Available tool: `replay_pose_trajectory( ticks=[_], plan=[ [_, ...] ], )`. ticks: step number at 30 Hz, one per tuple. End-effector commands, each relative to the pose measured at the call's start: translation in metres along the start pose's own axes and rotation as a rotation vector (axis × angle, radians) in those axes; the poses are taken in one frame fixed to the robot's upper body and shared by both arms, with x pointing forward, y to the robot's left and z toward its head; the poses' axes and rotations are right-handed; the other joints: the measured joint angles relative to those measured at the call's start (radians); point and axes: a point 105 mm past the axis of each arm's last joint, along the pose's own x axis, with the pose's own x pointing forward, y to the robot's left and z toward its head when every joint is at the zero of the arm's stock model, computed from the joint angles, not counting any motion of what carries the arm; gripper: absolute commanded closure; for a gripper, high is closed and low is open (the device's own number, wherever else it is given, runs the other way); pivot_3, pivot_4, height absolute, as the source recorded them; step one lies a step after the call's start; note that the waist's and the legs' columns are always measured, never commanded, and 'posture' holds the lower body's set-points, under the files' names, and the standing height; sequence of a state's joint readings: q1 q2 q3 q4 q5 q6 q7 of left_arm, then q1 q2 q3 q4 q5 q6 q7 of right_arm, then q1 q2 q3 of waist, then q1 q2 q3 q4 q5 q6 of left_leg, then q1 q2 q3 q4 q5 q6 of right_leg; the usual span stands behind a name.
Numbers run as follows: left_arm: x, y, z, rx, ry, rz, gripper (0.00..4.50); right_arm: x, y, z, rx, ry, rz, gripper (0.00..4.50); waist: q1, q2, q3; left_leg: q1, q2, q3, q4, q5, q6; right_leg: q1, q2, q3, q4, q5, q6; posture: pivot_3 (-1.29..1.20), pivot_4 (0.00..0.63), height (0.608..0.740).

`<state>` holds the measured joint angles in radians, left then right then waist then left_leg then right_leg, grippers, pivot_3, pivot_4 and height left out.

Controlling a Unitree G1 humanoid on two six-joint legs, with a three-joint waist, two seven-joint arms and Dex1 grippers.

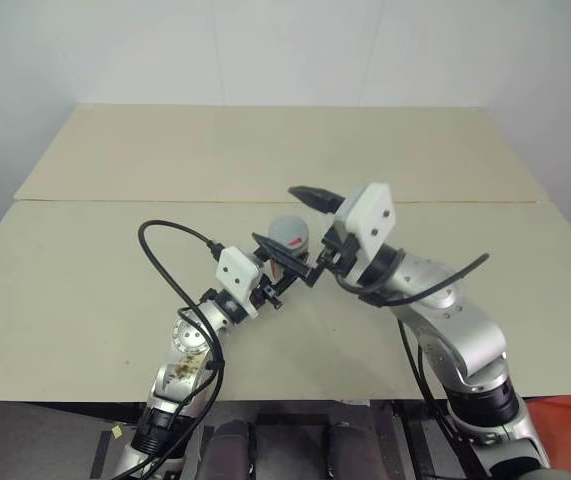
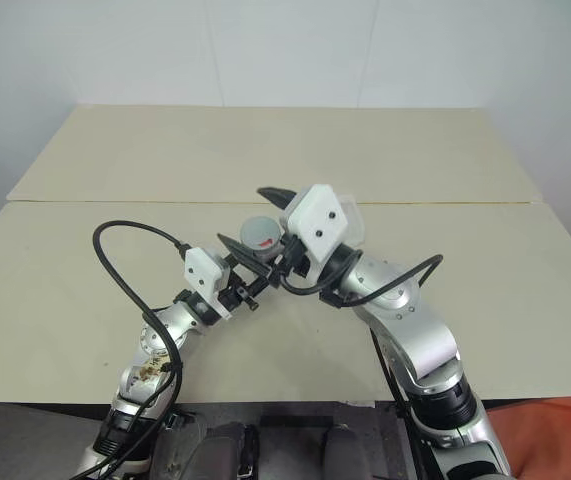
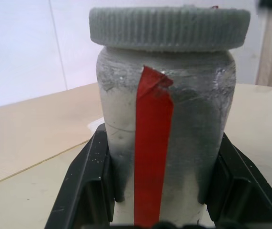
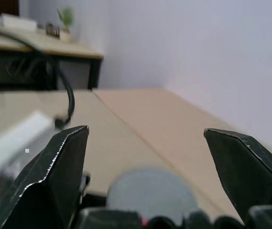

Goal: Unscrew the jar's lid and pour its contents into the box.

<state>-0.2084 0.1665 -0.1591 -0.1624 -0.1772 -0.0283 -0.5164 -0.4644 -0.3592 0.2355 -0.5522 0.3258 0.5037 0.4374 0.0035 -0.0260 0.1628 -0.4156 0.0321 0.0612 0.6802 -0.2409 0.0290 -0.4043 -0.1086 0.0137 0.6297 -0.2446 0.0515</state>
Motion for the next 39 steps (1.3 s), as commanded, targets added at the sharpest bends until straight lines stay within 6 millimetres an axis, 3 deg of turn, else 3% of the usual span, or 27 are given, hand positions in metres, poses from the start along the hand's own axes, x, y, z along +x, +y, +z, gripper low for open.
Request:
replay_pose_trajectory(
  ticks=[1,17,20,23,24,31,39],
  plan=[
    [0.004,0.001,0.015,0.036,-0.066,0.006,2.52,-0.001,0.003,0.010,-0.009,-0.029,-0.006,0.01,-0.001,0.000,0.000,0.000,0.000,0.000,0.000,0.000,0.000,0.000,0.000,0.000,0.000,0.000,0.000,0.00,0.150,0.740],
    [0.002,0.001,0.014,0.033,-0.065,0.018,2.52,0.000,-0.002,0.000,0.053,0.002,-0.062,0.01,-0.007,0.000,0.000,0.000,0.000,0.000,0.000,0.000,0.000,0.000,0.001,0.000,0.000,0.000,0.000,0.00,0.150,0.740],
    [0.003,0.000,0.014,0.028,-0.065,0.014,2.52,0.000,-0.004,-0.003,0.051,0.013,-0.075,0.62,-0.008,0.000,0.000,0.000,0.000,0.000,0.000,0.000,0.000,0.000,0.001,0.000,0.000,0.000,0.000,0.00,0.150,0.740],
    [0.003,0.000,0.014,0.026,-0.065,0.012,2.52,-0.001,-0.005,-0.005,0.039,0.025,-0.082,1.63,-0.008,0.000,0.000,0.000,0.000,0.000,0.000,0.000,0.000,0.000,0.001,0.000,0.000,0.000,0.000,0.00,0.150,0.740],
    [0.003,0.000,0.014,0.025,-0.064,0.011,2.52,-0.001,-0.005,-0.006,0.035,0.029,-0.084,1.72,-0.008,0.000,0.000,0.000,0.000,0.000,0.000,0.000,0.000,0.000,0.001,0.000,0.000,0.000,0.000,0.00,0.150,0.740],
    [0.002,-0.001,0.013,0.022,-0.059,-0.002,2.52,0.000,-0.007,-0.008,0.012,0.036,-0.071,1.73,-0.009,0.000,0.000,0.000,0.000,0.000,0.000,0.000,0.000,0.000,0.001,0.000,0.000,0.000,0.000,0.00,0.150,0.740],
    [0.003,-0.008,0.015,0.008,-0.074,-0.050,2.52,-0.010,-0.012,0.000,0.021,-0.021,0.201,1.73,-0.009,0.000,0.000,0.000,0.000,-0.001,0.000,0.000,0.000,0.000,0.001,0.000,0.000,0.000,0.000,0.00,0.150,0.740]
  ],
)
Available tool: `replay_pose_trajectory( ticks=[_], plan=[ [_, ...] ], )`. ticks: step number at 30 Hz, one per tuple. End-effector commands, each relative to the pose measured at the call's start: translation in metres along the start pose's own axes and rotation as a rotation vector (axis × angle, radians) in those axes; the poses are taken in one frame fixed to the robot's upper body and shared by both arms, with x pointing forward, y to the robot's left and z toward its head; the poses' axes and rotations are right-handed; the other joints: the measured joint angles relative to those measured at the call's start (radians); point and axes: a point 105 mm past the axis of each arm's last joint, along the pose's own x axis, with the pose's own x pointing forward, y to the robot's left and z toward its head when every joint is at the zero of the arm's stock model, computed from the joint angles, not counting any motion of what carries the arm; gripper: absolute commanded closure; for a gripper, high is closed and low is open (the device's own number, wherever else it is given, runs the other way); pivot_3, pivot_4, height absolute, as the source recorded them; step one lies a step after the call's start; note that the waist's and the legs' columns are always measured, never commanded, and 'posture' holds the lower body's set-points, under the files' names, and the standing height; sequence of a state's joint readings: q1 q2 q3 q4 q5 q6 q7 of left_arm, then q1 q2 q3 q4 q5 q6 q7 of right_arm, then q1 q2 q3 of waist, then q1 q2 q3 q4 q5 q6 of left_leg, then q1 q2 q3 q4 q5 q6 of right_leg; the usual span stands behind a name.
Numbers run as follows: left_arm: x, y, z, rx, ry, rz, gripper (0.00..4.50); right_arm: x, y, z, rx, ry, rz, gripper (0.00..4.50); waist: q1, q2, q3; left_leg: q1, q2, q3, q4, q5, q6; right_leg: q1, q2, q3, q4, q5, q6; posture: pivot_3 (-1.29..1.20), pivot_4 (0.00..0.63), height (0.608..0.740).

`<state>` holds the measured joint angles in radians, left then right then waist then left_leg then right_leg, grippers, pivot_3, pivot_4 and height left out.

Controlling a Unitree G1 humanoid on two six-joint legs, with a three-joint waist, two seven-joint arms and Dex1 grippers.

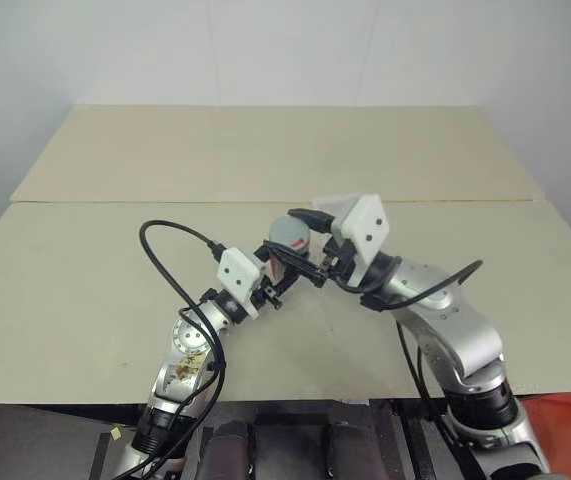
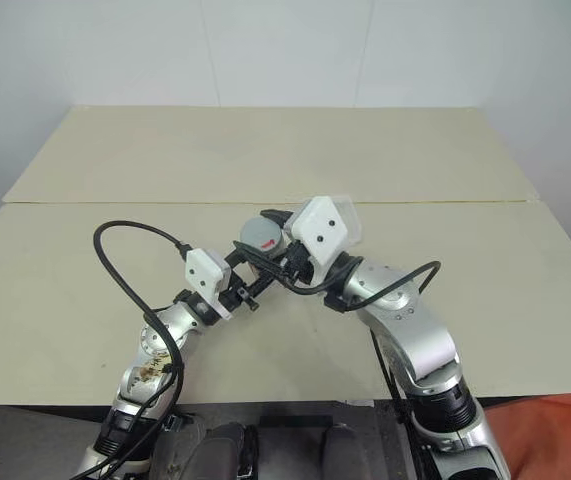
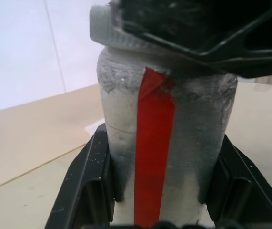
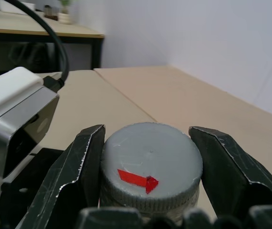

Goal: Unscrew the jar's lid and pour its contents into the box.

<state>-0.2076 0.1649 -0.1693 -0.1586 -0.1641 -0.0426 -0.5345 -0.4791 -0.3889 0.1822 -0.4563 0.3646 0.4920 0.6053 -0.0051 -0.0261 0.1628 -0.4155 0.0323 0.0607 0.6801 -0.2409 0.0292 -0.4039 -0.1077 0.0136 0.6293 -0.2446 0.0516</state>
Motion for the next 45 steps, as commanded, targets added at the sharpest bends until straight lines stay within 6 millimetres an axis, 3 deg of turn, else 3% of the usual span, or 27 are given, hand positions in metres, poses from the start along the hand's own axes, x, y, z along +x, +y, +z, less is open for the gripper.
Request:
replay_pose_trajectory(
  ticks=[1,9,14,19,29,34,35,41,45],
  plan=[
    [0.003,-0.005,0.016,-0.008,-0.077,-0.030,2.52,-0.008,-0.005,0.016,-0.030,-0.071,0.159,1.73,-0.001,0.000,0.000,0.000,0.000,0.000,0.000,0.000,0.000,0.000,0.000,0.000,0.000,0.000,0.000,0.00,0.150,0.740],
    [0.004,-0.015,0.019,-0.033,-0.098,-0.083,2.52,-0.012,-0.007,0.019,0.031,-0.114,0.707,1.73,-0.006,0.000,0.000,0.000,0.001,0.000,0.000,0.000,0.000,0.000,0.001,0.000,0.000,0.000,0.000,0.00,0.150,0.740],
    [0.004,-0.016,0.019,-0.031,-0.098,-0.095,2.52,0.003,-0.016,0.012,-0.014,-0.037,0.889,1.73,-0.010,0.001,0.000,0.001,0.001,0.001,0.000,0.000,0.000,0.001,0.001,0.001,0.000,0.001,0.000,0.00,0.150,0.740],
    [0.004,-0.016,0.019,-0.026,-0.098,-0.102,2.52,0.013,-0.023,0.012,-0.036,-0.012,0.921,1.73,-0.008,0.001,0.001,0.001,0.001,0.001,0.000,0.000,0.000,0.000,0.001,0.001,0.000,0.001,0.000,0.00,0.150,0.740],
    [0.004,-0.015,0.018,-0.024,-0.096,-0.098,2.52,0.015,-0.027,0.007,-0.068,-0.049,0.924,1.73,-0.006,0.001,0.001,0.000,0.001,0.001,0.000,0.000,0.000,0.000,0.000,0.001,0.000,0.001,0.000,0.00,0.150,0.740],
    [0.004,-0.014,0.016,-0.028,-0.095,-0.090,2.52,0.013,-0.034,0.014,-0.045,-0.113,0.881,0.16,-0.006,0.001,0.001,0.000,0.001,0.001,0.000,0.000,0.000,0.000,0.000,0.001,0.000,0.001,0.000,0.00,0.150,0.740],
    [0.004,-0.014,0.016,-0.029,-0.094,-0.090,2.52,0.012,-0.035,0.015,-0.056,-0.129,0.868,0.04,-0.006,0.001,0.001,0.000,0.001,0.001,0.000,0.000,0.000,0.000,0.000,0.001,0.000,0.001,0.000,0.00,0.150,0.740],
    [0.002,-0.012,0.013,-0.033,-0.081,-0.083,2.52,-0.005,-0.043,0.034,-0.129,-0.216,0.792,0.04,0.001,0.001,0.001,0.000,0.001,0.001,0.000,0.000,0.000,0.000,0.000,0.001,0.000,0.001,0.000,0.00,0.150,0.740],
    [0.002,-0.011,0.012,-0.035,-0.076,-0.077,2.52,-0.009,-0.038,0.039,-0.207,-0.222,0.647,0.04,0.005,0.001,0.001,0.000,0.001,0.001,0.000,0.000,0.000,-0.001,-0.001,0.001,0.000,0.001,0.000,0.00,0.150,0.740]
  ],
)
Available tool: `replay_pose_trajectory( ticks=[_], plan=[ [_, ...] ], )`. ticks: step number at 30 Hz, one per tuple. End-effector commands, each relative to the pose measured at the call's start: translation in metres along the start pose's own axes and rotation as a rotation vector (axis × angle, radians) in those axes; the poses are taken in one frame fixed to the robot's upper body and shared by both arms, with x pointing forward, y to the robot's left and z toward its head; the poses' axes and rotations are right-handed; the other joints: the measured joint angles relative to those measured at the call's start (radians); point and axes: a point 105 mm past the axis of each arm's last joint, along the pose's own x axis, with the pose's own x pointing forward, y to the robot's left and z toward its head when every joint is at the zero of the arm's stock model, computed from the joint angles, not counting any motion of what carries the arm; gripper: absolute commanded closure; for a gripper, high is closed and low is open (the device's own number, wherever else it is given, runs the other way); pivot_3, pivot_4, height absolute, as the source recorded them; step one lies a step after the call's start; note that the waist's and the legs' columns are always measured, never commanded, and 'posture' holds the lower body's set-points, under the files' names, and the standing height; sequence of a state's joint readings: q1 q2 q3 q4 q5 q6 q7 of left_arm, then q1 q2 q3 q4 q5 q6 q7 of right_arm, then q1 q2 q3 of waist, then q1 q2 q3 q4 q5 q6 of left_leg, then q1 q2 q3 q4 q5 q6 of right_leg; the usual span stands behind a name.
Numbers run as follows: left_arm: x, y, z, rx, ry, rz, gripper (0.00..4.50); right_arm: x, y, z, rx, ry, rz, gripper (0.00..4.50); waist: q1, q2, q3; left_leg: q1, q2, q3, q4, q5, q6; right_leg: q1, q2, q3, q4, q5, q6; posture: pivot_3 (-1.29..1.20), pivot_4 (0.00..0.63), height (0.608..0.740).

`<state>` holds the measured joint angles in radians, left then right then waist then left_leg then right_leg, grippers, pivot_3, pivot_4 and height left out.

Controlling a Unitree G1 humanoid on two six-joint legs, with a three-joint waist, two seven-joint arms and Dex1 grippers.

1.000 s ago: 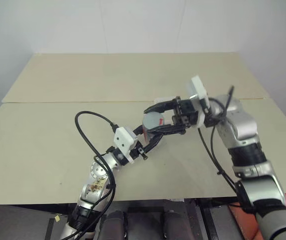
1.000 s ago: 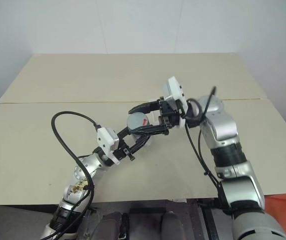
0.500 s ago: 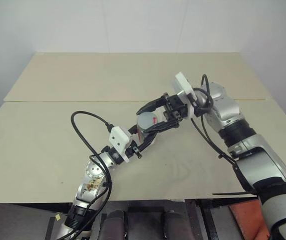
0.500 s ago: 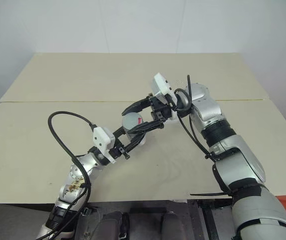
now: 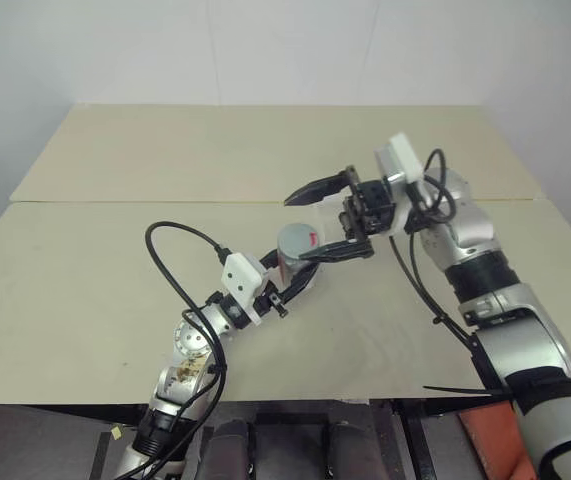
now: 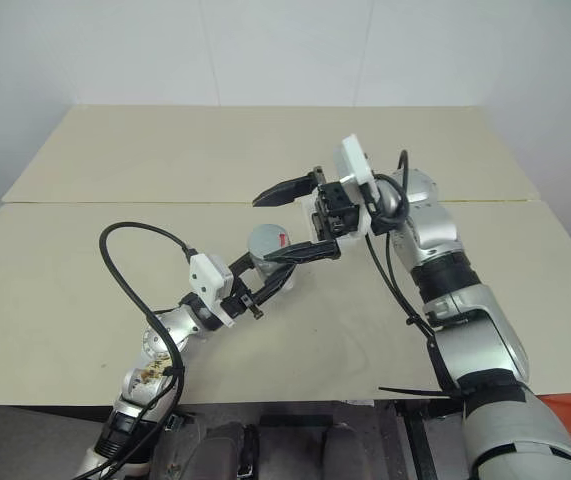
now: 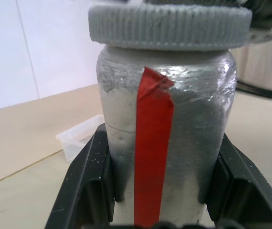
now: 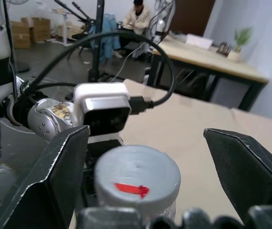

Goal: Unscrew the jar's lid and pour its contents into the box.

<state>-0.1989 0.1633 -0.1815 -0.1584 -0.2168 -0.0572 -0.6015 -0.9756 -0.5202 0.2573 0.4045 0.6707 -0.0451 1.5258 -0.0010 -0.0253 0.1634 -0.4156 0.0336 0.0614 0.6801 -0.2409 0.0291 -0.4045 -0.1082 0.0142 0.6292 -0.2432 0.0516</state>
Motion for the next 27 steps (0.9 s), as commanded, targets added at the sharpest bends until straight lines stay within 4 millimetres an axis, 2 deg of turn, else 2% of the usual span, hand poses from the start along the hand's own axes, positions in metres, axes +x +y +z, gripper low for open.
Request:
replay_pose_trajectory(
  ticks=[1,7,12,19,27],
  plan=[
    [0.003,-0.001,0.009,0.013,-0.039,-0.004,2.52,0.004,0.002,0.017,-0.104,0.013,-0.109,0.04,0.001,0.000,0.000,0.000,0.000,0.000,0.000,0.000,0.000,0.000,0.000,0.000,0.000,0.000,0.000,0.00,0.150,0.740],
    [0.003,-0.001,0.008,0.013,-0.034,-0.003,2.52,0.018,0.017,0.016,-0.097,0.021,-0.297,0.04,0.003,0.000,0.000,0.000,0.000,0.000,0.000,0.000,0.000,0.000,0.000,0.000,0.000,0.000,0.000,0.00,0.150,0.740],
    [0.006,-0.002,0.009,0.011,-0.042,-0.011,2.52,0.028,0.013,0.014,-0.087,0.033,-0.454,0.04,0.003,0.000,0.000,0.000,0.000,0.000,0.000,0.000,0.000,0.000,0.000,0.000,0.000,0.000,0.000,0.00,0.150,0.740],
    [0.006,-0.002,0.011,0.015,-0.045,-0.014,2.52,0.035,0.016,0.005,-0.083,0.086,-0.483,0.04,0.006,0.000,0.000,0.000,-0.001,0.000,0.000,0.000,0.000,0.000,0.000,0.000,0.000,0.000,0.000,0.00,0.150,0.740],
    [0.003,0.000,0.010,0.016,-0.040,-0.003,2.52,0.028,0.015,-0.003,-0.067,0.135,-0.504,0.04,0.006,0.000,0.000,0.000,-0.001,0.000,0.000,0.000,0.000,0.000,0.001,0.000,0.000,0.000,0.000,0.00,0.150,0.740]
  ],
)
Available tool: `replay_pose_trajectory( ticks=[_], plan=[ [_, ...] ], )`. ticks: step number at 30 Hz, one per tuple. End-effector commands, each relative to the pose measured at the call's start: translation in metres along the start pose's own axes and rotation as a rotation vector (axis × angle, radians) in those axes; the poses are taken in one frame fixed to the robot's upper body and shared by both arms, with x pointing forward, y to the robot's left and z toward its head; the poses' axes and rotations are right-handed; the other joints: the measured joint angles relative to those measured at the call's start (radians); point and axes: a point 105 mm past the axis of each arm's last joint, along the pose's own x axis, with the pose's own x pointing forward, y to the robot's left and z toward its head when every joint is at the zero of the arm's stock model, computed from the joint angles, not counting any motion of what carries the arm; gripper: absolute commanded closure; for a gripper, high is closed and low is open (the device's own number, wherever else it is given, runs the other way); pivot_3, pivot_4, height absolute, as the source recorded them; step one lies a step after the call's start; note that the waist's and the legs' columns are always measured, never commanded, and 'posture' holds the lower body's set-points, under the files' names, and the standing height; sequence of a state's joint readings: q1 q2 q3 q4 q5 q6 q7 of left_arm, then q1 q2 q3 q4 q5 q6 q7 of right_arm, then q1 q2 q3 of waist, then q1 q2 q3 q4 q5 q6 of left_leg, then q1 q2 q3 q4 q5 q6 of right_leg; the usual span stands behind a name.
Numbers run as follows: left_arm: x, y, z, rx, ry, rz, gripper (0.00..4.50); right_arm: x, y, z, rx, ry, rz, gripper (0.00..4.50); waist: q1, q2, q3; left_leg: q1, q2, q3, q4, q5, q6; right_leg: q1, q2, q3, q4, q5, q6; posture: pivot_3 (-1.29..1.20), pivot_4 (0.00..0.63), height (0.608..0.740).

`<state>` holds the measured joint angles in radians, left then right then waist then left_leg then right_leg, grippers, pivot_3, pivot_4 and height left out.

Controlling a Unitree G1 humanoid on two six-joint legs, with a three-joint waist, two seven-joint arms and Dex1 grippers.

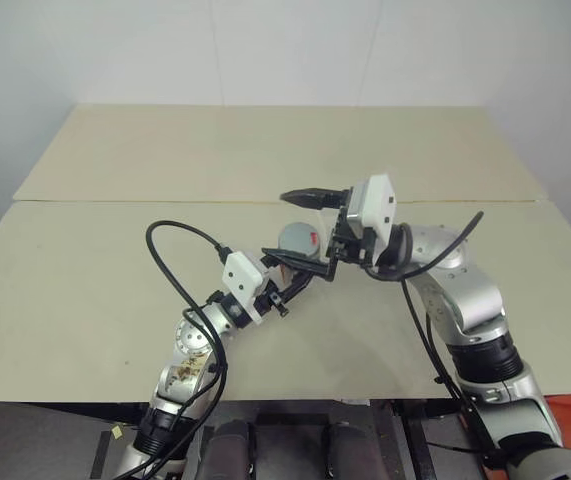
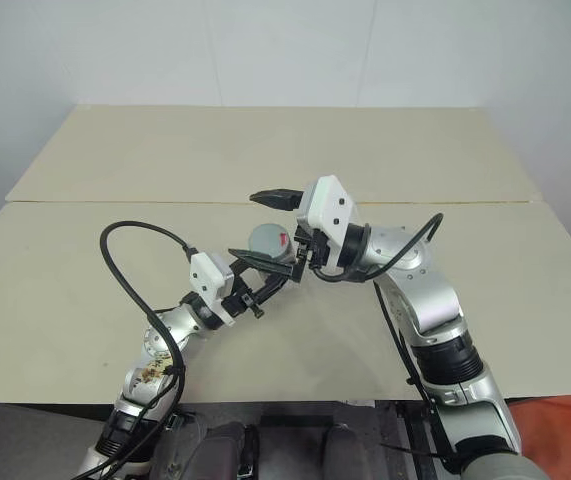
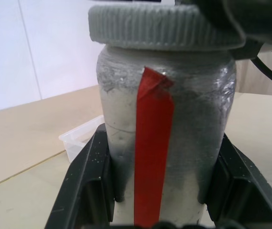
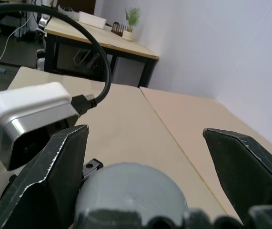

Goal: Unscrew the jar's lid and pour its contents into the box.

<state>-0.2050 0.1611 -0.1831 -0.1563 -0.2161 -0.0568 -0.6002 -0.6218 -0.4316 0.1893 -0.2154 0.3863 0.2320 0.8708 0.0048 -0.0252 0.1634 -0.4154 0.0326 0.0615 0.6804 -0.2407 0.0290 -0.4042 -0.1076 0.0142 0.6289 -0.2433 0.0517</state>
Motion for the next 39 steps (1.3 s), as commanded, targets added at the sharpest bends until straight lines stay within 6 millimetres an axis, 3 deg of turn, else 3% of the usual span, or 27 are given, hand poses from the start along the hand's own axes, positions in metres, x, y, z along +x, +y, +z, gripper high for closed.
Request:
replay_pose_trajectory(
  ticks=[1,31,39],
  plan=[
    [0.002,0.000,0.010,0.014,-0.036,0.000,2.52,-0.002,-0.002,0.010,-0.040,-0.009,-0.010,0.04,0.000,0.000,0.000,0.000,0.000,0.000,0.000,0.000,0.000,0.000,0.000,0.000,0.000,0.000,0.000,0.00,0.150,0.740],
    [-0.002,0.004,0.006,0.006,-0.041,-0.008,2.52,-0.050,-0.012,0.002,-0.029,0.073,-0.071,0.04,0.002,0.000,0.000,0.000,0.000,0.000,0.000,0.000,0.000,0.000,0.000,0.000,0.000,0.000,0.000,0.00,0.150,0.740],
    [-0.003,0.005,0.006,0.011,-0.037,-0.005,2.52,-0.052,-0.009,0.022,-0.020,0.008,-0.034,0.04,0.004,0.000,0.000,0.000,0.000,0.000,0.000,0.000,0.000,0.000,0.000,0.000,0.000,0.000,0.000,0.00,0.150,0.740]
  ],
)
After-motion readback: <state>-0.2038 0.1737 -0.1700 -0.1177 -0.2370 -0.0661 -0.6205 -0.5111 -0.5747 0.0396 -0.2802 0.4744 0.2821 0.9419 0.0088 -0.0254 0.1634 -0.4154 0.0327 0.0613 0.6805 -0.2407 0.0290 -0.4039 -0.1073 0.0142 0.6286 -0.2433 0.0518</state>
